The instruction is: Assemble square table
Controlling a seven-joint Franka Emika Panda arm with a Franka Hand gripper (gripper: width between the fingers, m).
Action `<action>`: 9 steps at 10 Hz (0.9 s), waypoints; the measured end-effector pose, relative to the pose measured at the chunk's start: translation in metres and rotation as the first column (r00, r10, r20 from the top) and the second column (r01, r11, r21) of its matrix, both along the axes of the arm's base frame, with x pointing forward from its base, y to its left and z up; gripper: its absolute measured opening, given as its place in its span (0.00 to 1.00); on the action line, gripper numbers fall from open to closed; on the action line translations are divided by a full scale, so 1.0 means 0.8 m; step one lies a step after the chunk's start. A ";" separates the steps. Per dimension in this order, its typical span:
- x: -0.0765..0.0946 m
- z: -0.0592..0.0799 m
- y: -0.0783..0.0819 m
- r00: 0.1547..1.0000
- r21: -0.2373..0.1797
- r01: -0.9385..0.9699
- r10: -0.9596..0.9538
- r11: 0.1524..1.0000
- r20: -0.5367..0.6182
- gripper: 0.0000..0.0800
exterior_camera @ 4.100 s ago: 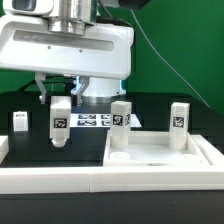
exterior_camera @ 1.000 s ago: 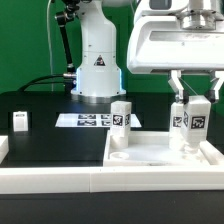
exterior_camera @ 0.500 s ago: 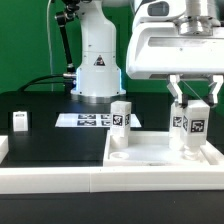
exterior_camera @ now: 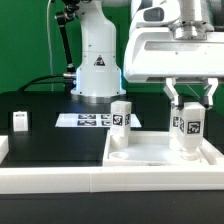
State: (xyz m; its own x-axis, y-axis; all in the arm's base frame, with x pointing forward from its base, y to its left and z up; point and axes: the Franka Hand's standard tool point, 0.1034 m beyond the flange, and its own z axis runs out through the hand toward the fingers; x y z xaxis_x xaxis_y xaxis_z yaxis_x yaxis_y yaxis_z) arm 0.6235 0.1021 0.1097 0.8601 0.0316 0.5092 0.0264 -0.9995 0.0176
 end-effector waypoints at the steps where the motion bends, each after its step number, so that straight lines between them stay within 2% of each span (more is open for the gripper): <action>1: -0.001 -0.003 0.000 1.000 -0.001 0.000 0.000 1.000 -0.003 0.36; 5: -0.006 -0.017 0.003 1.000 0.000 0.004 -0.004 1.000 -0.016 0.36; 9: -0.001 -0.017 0.005 0.999 0.003 -0.003 0.003 1.000 0.036 0.36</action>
Offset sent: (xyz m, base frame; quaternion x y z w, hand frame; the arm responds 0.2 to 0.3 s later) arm 0.0026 0.0024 -0.0079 -0.0078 0.0096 -0.0007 0.9999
